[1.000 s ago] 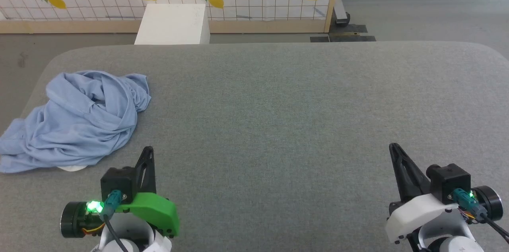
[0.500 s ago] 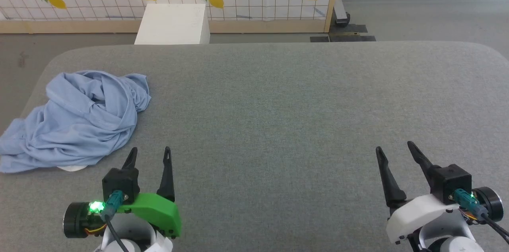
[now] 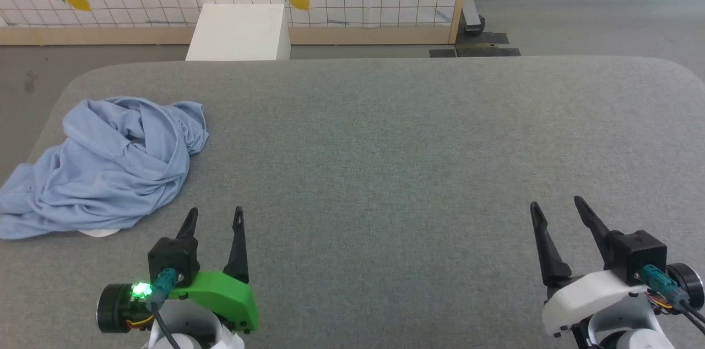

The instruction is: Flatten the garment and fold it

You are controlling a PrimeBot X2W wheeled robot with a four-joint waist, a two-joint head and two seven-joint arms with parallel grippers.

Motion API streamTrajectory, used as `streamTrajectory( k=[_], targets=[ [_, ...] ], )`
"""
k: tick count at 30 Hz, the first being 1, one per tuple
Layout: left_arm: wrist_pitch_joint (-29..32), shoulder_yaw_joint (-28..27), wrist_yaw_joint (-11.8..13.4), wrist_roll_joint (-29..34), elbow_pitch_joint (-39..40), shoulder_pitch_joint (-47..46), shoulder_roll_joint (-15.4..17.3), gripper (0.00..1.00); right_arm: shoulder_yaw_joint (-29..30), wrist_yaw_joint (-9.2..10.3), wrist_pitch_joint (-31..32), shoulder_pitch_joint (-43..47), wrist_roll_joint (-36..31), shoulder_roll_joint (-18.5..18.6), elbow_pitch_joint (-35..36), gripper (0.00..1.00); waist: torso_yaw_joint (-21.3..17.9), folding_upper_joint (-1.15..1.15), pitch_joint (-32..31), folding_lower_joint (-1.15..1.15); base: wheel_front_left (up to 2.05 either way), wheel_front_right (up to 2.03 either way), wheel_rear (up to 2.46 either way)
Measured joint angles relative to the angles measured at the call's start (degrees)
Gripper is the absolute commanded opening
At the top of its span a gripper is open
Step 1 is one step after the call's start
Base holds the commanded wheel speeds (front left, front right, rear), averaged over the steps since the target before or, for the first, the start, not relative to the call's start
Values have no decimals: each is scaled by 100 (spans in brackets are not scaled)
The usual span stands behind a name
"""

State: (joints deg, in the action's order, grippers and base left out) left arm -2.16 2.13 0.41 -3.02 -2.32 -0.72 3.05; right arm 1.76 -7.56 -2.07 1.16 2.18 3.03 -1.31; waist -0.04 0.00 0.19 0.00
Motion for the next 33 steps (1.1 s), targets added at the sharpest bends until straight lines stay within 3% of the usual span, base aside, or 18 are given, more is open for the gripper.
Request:
streamTrajectory(
  k=[33],
  targets=[
    [-402,208,186,-293,-192,-7,0,100,280,0,-402,7,296,0,-138,100,25,0,25,1,0,0,0]
  ],
)
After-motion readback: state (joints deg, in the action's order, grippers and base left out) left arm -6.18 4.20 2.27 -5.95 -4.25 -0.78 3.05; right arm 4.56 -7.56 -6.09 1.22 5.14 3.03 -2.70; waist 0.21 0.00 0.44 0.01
